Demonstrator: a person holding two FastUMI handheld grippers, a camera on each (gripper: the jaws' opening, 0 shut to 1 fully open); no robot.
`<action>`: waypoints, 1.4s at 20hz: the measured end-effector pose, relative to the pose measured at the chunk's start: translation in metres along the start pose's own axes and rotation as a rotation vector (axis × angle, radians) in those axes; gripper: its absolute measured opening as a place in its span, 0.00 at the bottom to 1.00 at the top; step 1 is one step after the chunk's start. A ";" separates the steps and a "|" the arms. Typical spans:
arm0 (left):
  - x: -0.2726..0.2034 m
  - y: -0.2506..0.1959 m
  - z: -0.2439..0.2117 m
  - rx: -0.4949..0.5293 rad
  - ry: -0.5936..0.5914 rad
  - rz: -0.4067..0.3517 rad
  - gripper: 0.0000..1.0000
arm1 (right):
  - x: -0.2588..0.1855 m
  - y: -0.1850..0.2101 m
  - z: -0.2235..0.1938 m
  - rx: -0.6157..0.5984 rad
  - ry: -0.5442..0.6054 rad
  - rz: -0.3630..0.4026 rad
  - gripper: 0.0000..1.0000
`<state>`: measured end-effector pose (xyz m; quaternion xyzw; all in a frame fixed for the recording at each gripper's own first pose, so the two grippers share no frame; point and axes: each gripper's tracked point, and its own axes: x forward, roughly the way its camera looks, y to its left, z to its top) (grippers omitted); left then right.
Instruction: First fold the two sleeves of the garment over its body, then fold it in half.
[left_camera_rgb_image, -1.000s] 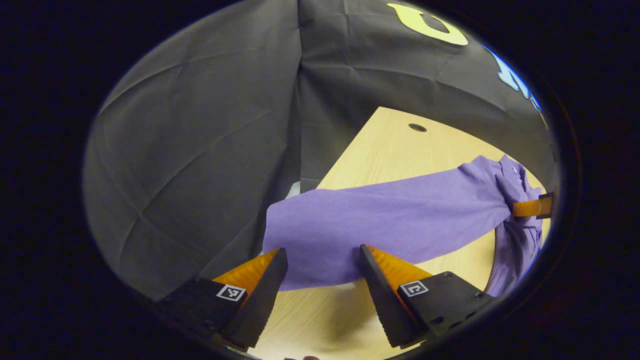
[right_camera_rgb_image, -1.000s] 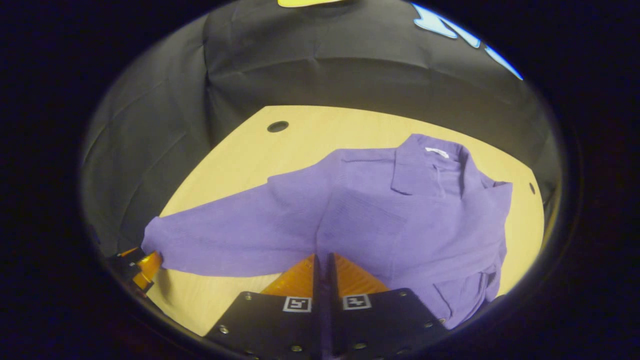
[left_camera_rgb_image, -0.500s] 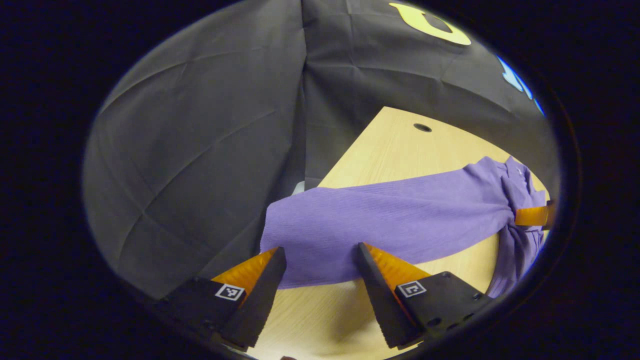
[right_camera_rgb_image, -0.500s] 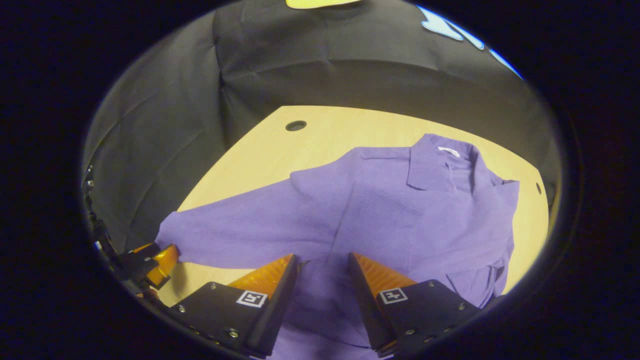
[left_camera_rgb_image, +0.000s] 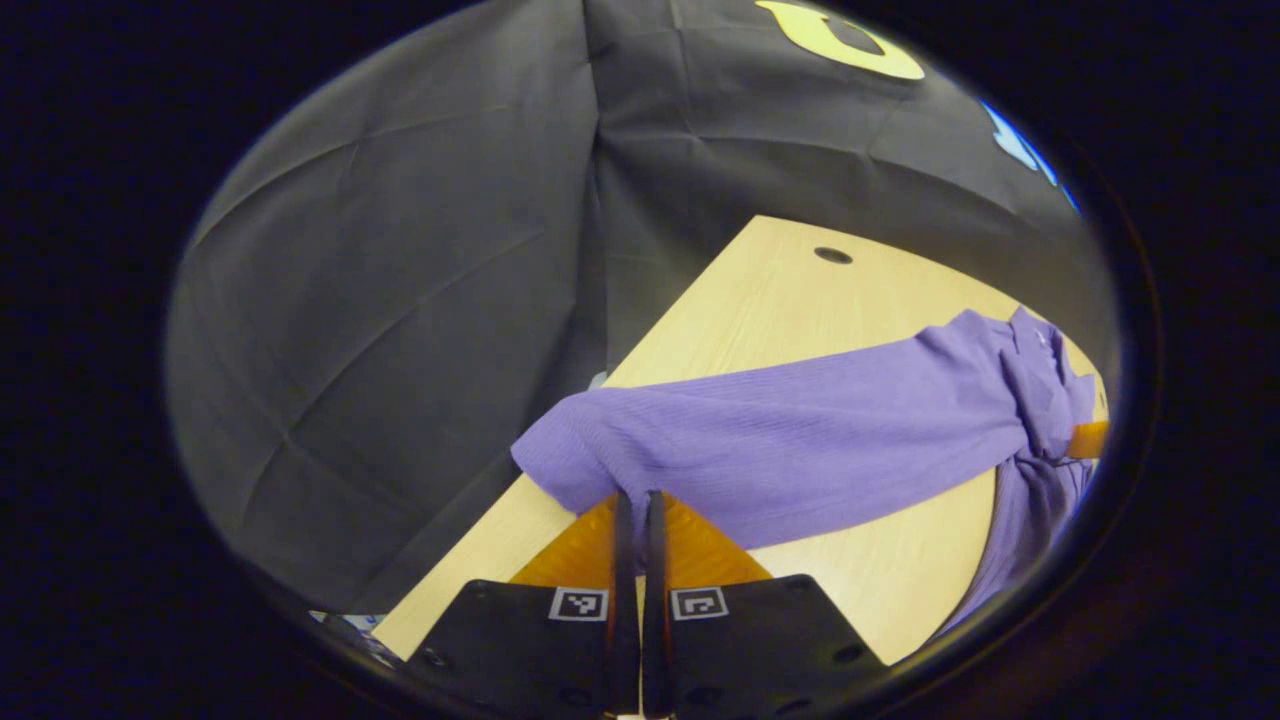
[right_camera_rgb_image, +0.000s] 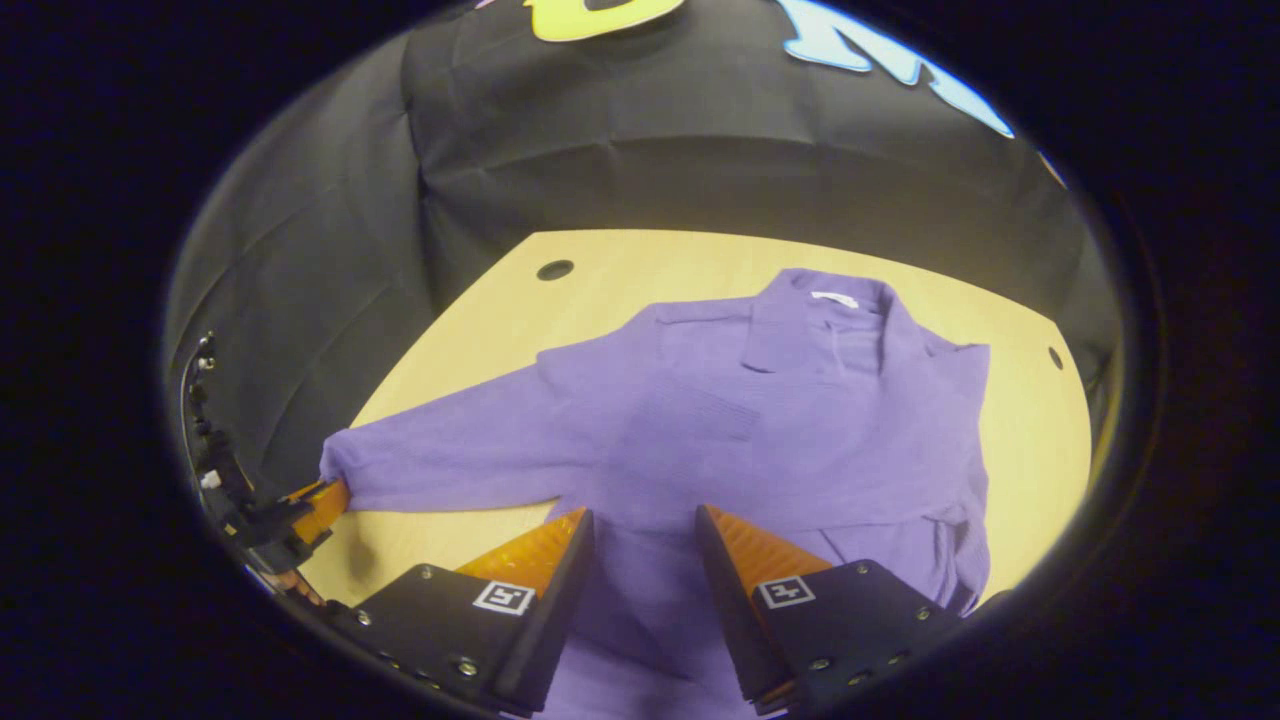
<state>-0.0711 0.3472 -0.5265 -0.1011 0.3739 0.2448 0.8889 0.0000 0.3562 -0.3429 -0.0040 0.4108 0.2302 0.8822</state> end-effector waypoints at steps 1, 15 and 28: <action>-0.001 -0.001 0.003 0.005 0.003 0.005 0.07 | -0.006 -0.010 -0.002 0.010 -0.004 -0.010 0.63; -0.040 -0.084 0.088 0.073 -0.126 -0.077 0.07 | -0.087 -0.137 -0.070 0.180 -0.036 -0.145 0.66; -0.108 -0.334 0.159 0.224 -0.261 -0.340 0.07 | -0.155 -0.223 -0.164 0.374 -0.044 -0.249 0.63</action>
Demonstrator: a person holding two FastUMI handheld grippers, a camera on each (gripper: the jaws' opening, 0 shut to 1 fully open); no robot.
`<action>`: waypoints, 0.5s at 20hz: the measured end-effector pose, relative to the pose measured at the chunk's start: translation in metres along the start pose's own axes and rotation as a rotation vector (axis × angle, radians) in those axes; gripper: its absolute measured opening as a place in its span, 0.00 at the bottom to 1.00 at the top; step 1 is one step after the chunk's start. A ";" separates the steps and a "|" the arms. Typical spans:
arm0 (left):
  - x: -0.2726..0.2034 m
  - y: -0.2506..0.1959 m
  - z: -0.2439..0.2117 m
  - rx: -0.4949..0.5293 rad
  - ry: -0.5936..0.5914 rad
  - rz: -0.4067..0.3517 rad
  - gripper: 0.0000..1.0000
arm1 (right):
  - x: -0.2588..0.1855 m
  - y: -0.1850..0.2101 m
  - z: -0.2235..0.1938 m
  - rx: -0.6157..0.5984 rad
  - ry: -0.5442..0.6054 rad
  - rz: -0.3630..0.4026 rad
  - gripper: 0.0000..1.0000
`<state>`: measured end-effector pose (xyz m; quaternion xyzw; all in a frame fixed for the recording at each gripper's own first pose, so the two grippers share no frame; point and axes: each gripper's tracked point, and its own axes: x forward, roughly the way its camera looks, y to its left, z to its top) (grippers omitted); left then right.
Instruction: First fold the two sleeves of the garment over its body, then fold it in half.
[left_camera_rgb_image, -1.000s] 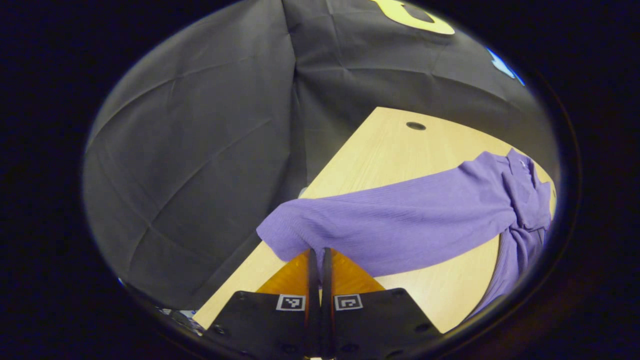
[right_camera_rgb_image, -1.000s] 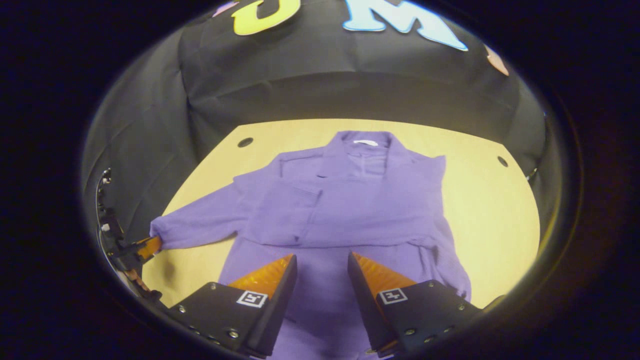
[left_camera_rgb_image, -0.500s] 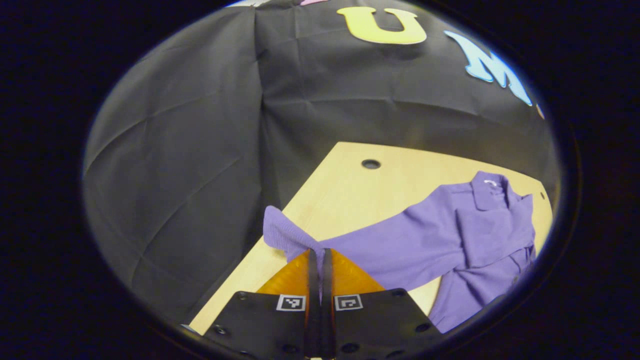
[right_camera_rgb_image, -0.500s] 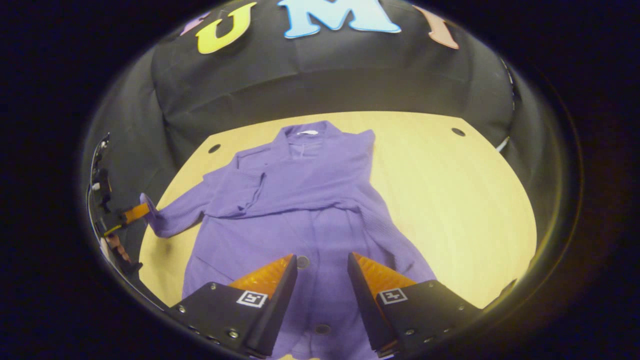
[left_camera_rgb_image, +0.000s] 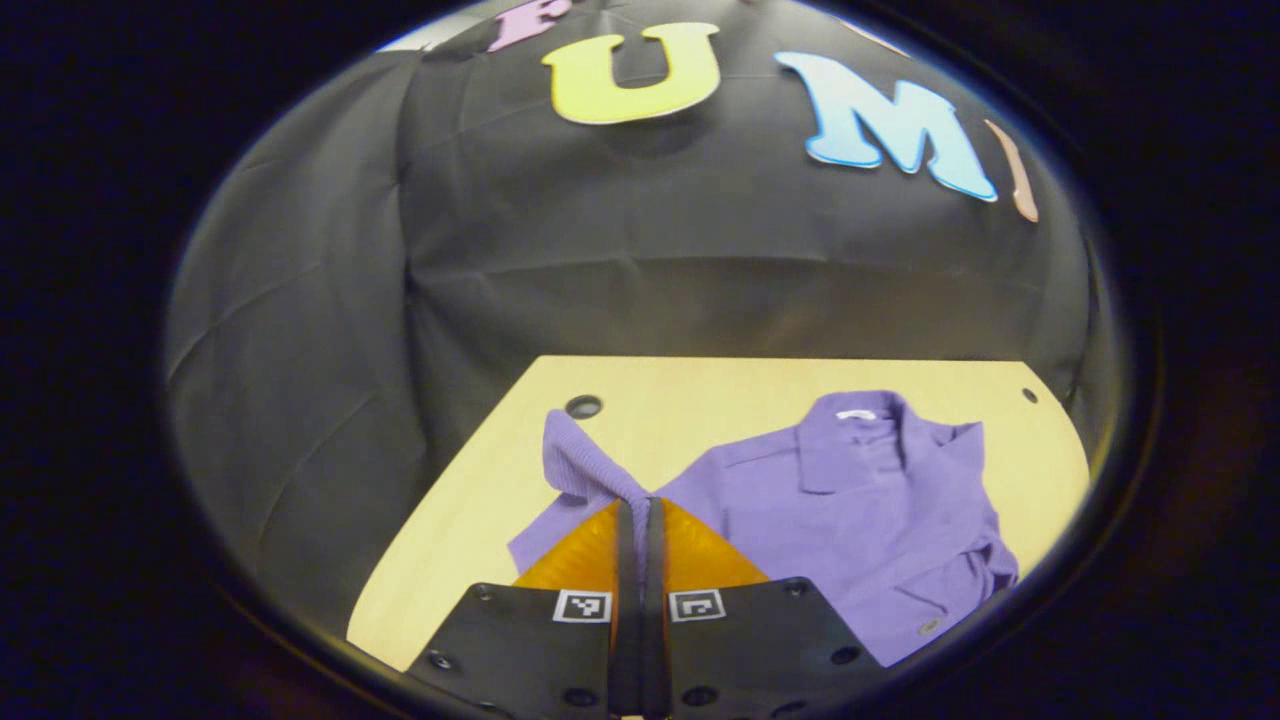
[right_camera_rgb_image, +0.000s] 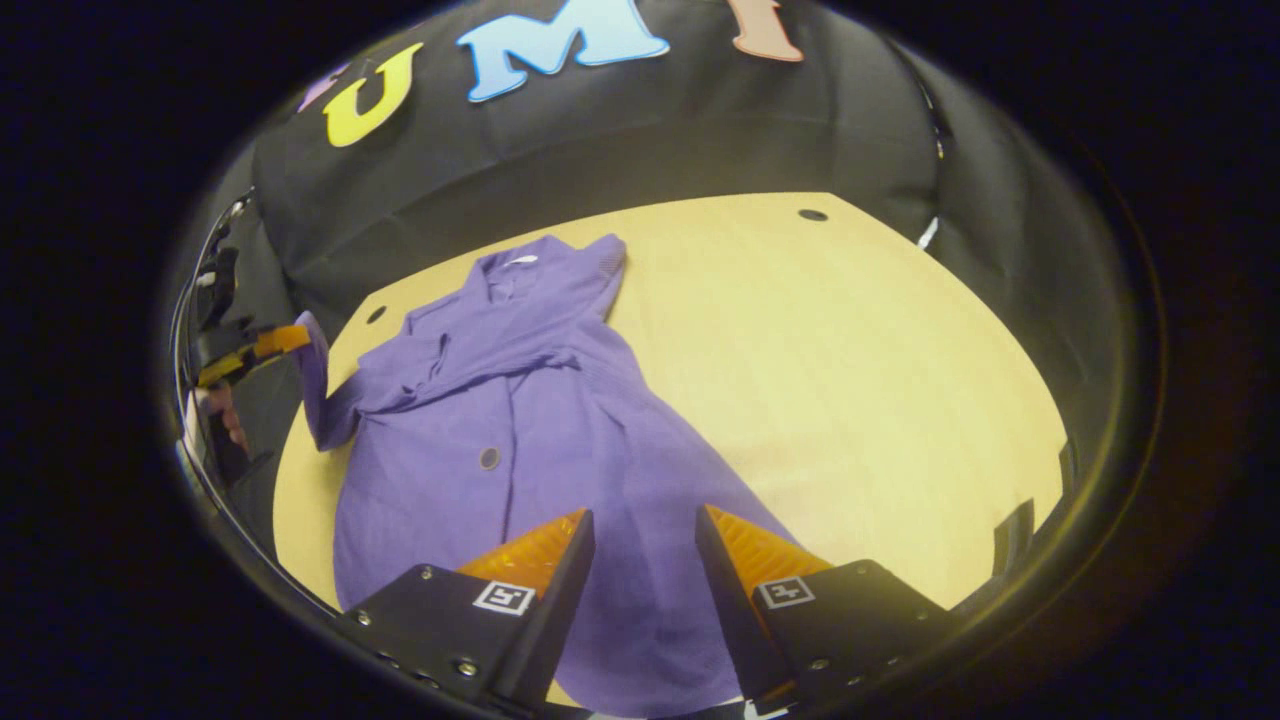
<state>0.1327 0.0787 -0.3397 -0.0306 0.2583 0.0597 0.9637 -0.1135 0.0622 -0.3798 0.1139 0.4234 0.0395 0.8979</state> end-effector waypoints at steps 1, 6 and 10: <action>0.003 -0.022 0.007 0.012 -0.004 -0.024 0.07 | -0.003 -0.008 -0.003 0.012 0.002 -0.008 0.63; 0.008 -0.126 0.016 0.052 0.008 -0.127 0.07 | -0.010 -0.039 -0.016 0.067 0.008 -0.030 0.66; 0.009 -0.200 0.017 0.083 0.019 -0.202 0.07 | -0.012 -0.056 -0.032 0.090 0.026 -0.034 0.66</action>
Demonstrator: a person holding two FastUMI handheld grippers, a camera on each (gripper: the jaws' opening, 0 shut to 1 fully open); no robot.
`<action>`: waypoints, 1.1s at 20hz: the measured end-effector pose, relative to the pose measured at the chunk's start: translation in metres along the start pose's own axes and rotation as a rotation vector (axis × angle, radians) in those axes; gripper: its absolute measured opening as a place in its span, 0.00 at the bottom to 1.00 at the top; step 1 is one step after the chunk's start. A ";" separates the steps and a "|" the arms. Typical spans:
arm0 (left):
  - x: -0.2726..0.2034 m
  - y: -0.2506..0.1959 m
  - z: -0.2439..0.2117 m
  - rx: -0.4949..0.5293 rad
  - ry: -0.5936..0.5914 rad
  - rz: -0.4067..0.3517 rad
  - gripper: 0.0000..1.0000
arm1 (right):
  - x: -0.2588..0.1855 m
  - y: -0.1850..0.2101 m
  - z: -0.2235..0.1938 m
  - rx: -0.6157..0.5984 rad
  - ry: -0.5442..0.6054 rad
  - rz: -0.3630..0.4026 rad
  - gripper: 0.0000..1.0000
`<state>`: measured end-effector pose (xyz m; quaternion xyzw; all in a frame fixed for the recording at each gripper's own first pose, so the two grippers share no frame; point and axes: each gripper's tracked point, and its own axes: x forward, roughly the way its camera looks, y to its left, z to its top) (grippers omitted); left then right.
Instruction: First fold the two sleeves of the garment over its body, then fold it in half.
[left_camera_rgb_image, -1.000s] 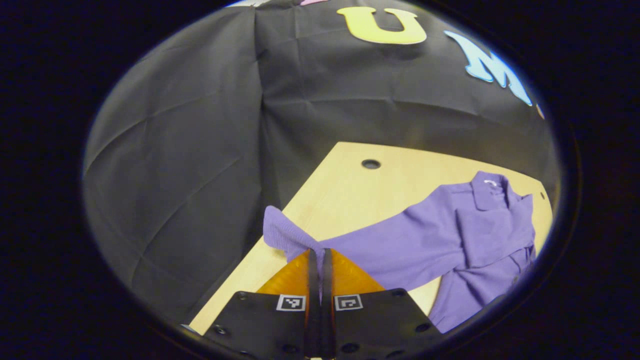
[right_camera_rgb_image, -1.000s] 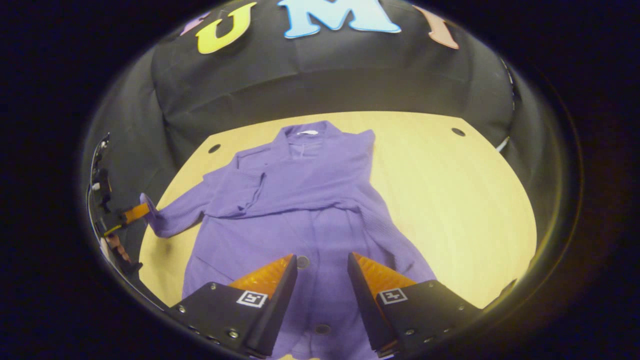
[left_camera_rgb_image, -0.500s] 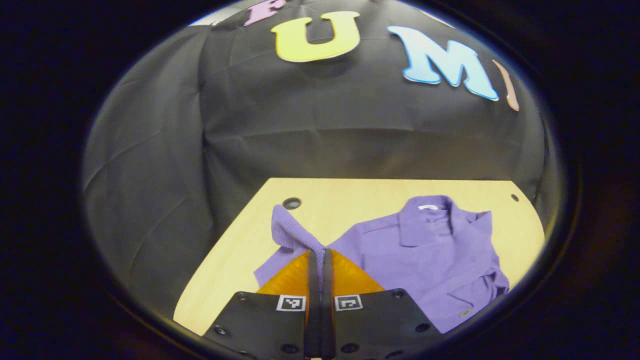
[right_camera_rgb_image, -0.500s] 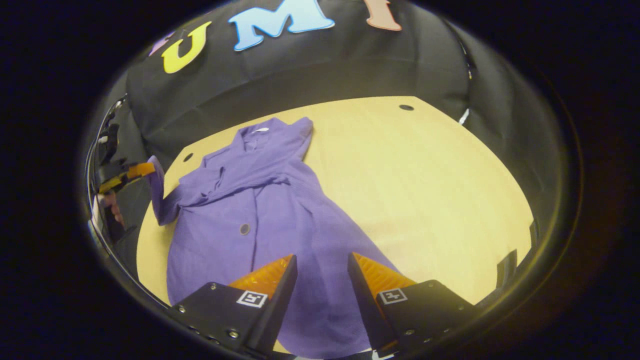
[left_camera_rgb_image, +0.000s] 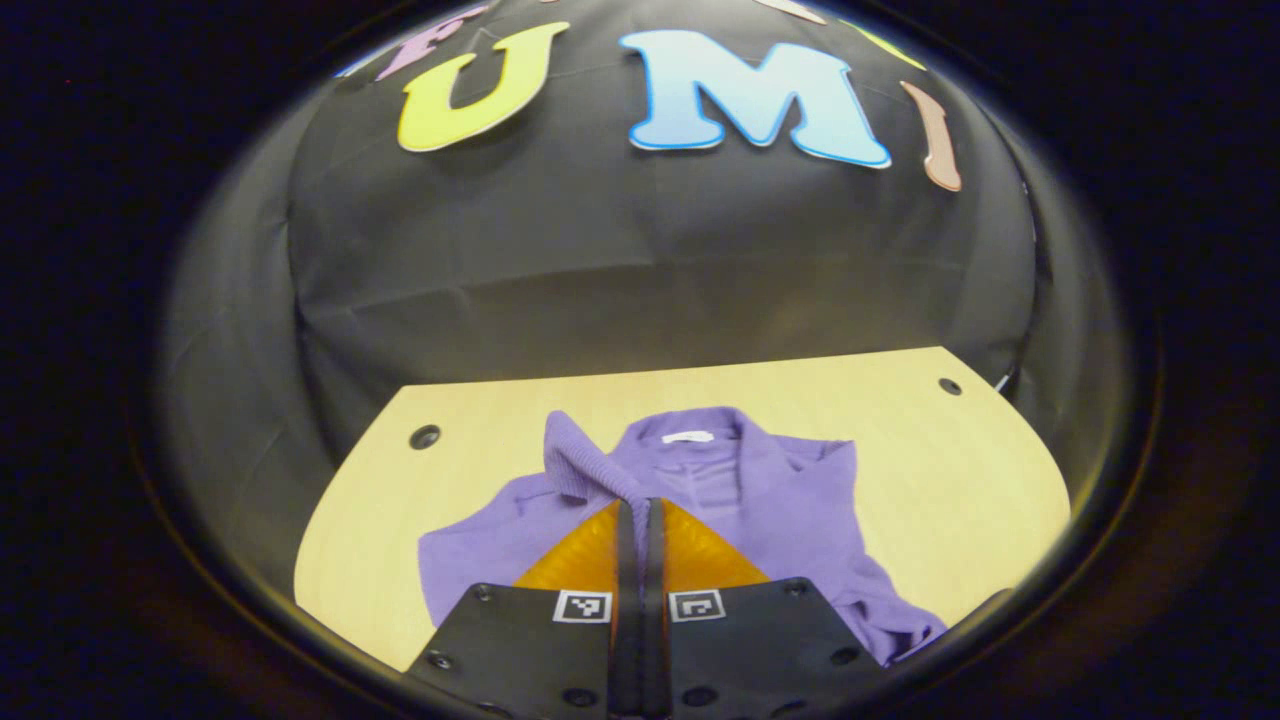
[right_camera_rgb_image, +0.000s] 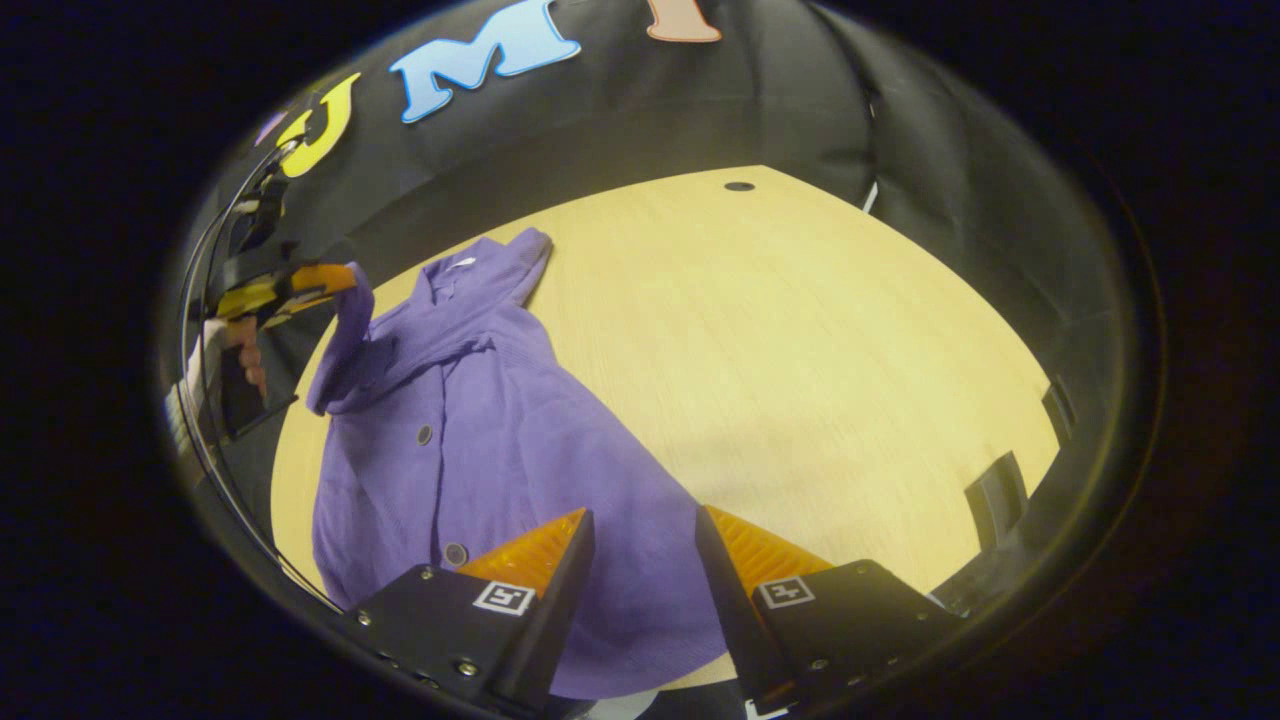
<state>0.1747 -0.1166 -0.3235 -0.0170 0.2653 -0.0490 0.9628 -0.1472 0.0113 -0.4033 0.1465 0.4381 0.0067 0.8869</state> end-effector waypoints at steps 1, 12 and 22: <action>0.003 -0.018 0.001 0.011 0.003 -0.021 0.07 | -0.001 -0.003 -0.003 0.001 0.007 0.001 0.66; 0.042 -0.171 -0.028 0.083 0.081 -0.174 0.07 | -0.007 -0.017 -0.026 -0.020 0.062 0.034 0.63; 0.062 -0.190 -0.082 0.096 0.181 -0.168 0.07 | -0.005 -0.007 -0.029 -0.060 0.085 0.057 0.63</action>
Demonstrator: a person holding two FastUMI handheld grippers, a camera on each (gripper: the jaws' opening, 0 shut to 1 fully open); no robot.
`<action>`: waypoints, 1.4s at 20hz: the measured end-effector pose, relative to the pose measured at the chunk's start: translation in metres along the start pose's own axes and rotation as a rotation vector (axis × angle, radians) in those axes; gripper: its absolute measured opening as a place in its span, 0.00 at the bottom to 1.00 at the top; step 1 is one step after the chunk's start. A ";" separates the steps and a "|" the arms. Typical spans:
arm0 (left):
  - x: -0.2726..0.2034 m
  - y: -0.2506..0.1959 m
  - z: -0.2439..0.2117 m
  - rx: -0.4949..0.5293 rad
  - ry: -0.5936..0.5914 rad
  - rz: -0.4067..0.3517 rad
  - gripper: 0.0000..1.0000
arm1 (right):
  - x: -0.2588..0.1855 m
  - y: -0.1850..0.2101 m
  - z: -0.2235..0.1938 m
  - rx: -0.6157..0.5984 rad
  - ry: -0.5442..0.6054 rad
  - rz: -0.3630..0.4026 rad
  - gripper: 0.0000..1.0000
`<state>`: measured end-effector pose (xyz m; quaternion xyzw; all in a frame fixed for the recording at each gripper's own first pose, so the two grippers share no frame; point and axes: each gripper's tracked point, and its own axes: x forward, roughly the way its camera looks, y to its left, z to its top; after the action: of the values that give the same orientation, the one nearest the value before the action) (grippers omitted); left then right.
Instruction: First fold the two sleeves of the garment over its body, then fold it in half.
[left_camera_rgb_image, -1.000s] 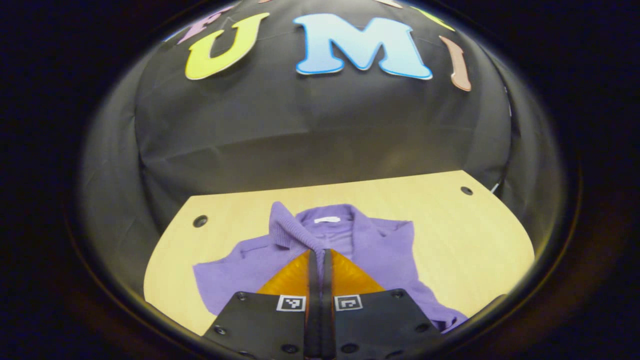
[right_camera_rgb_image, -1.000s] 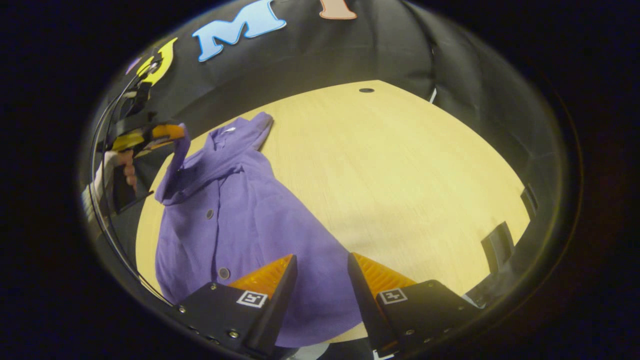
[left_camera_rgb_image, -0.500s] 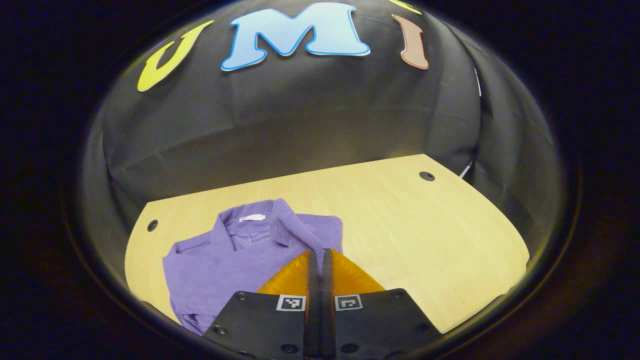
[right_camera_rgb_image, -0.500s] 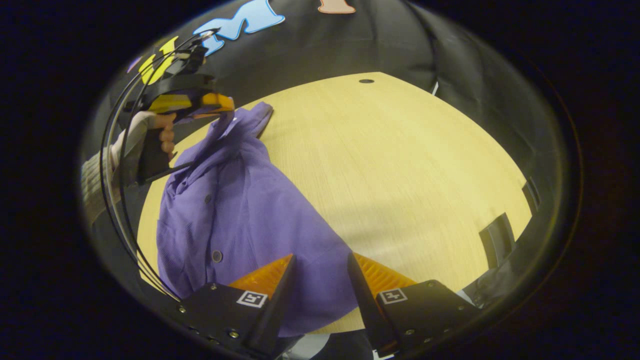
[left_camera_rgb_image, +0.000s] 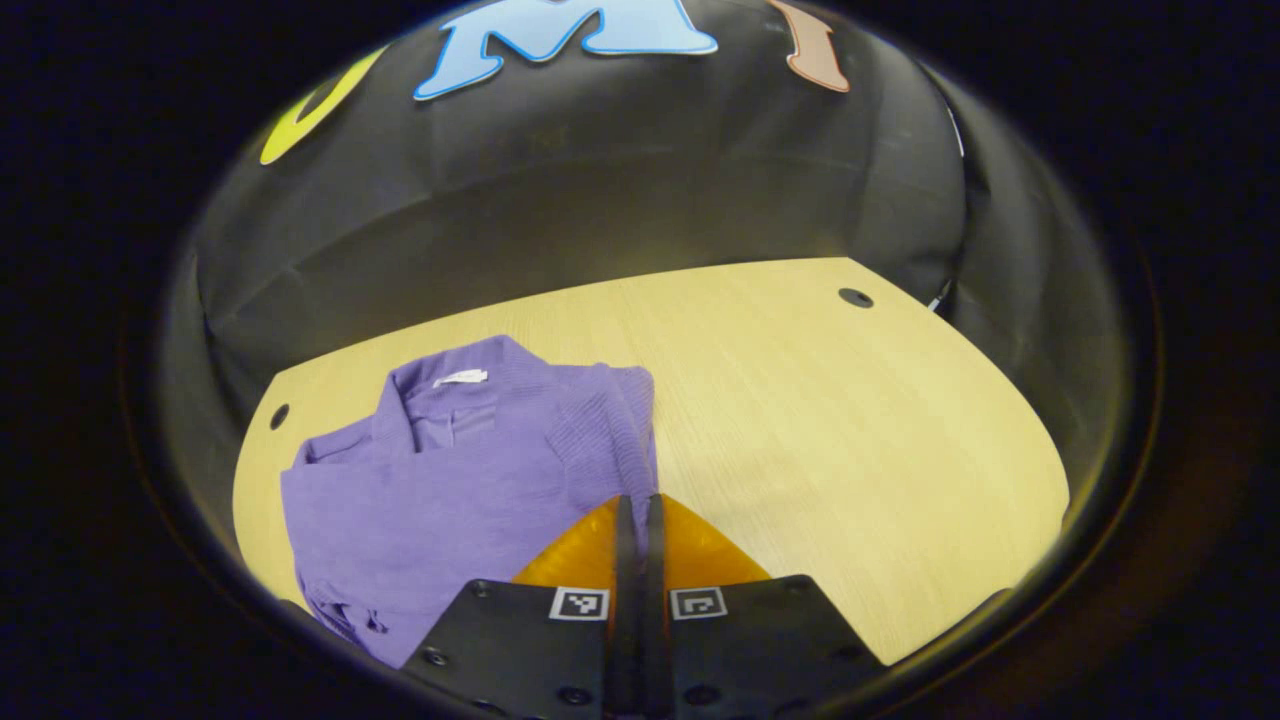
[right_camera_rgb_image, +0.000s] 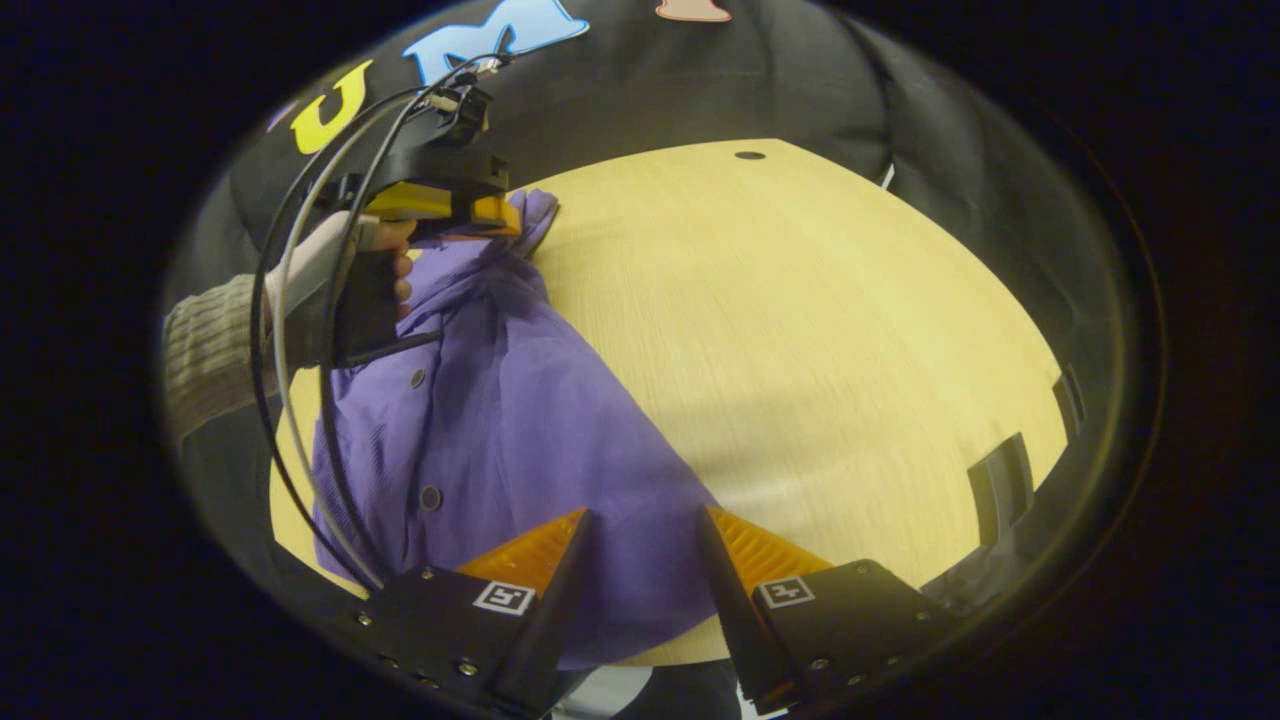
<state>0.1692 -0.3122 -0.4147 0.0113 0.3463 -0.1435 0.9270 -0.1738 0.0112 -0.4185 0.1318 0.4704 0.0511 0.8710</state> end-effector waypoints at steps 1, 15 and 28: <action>0.001 -0.003 -0.003 -0.005 0.007 -0.020 0.14 | 0.001 0.002 0.001 -0.005 0.000 0.005 0.66; -0.069 0.051 -0.024 -0.057 -0.033 -0.009 0.92 | 0.016 0.029 -0.026 -0.221 0.049 0.013 0.91; -0.174 0.139 -0.136 -0.128 0.036 0.117 0.98 | 0.019 0.032 -0.029 -0.309 0.030 0.029 0.45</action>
<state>-0.0048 -0.1173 -0.4170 -0.0251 0.3702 -0.0665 0.9262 -0.1858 0.0512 -0.4401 0.0023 0.4682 0.1373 0.8729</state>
